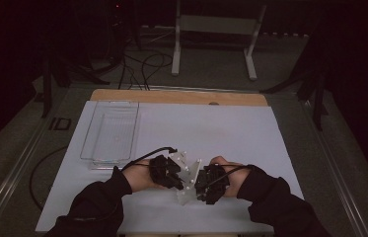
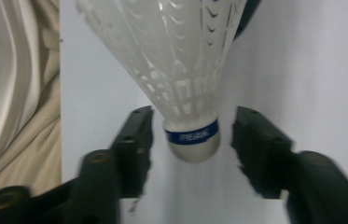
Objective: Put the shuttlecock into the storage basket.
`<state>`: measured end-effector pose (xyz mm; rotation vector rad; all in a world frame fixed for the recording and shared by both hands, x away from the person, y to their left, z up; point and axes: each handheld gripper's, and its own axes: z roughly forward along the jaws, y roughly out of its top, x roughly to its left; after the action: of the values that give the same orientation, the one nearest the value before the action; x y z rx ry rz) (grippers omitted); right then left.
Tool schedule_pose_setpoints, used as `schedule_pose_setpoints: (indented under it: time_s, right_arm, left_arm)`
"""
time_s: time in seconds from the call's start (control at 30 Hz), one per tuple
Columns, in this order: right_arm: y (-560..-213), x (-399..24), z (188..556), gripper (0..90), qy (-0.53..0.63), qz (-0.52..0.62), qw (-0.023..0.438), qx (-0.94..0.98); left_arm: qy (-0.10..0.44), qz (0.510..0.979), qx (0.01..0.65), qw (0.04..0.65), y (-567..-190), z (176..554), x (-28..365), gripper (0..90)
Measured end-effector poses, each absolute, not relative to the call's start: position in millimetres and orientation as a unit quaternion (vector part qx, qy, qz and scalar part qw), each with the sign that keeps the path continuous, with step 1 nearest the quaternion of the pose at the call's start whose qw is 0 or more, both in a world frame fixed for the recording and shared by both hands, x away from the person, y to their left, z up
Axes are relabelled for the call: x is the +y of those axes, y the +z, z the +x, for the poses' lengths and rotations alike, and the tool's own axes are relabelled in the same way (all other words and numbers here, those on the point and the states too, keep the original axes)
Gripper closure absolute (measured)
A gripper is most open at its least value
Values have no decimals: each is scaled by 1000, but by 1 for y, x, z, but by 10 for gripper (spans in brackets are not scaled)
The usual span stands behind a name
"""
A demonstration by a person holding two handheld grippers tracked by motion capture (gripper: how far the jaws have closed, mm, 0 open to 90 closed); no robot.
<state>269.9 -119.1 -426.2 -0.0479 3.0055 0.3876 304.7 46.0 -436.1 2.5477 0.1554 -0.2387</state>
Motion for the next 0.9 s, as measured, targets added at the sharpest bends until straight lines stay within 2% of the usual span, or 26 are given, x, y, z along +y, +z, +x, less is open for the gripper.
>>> schedule_pose_setpoints:
  time_s: [0.03,0.07,0.17,0.23,0.53,0.9]
  right_arm:
    - [-427,-121,270,336,134,-8,62,989]
    - [-427,-122,270,301,136,-6,64,989]
    - [-427,-123,271,251,137,5,67,988]
    - [-429,-126,273,185,141,18,63,988]
    - [-436,-136,282,104,147,57,50,986]
    - [-448,-162,287,99,187,96,65,976]
  left_arm:
    - [-87,953,57,284,-436,305,47,900]
    - [-86,952,60,286,-435,305,47,900]
    - [-86,952,63,288,-435,304,49,900]
    - [-86,952,62,288,-433,304,52,900]
    - [-83,953,72,284,-429,305,62,900]
    - [-69,951,91,286,-423,308,81,900]
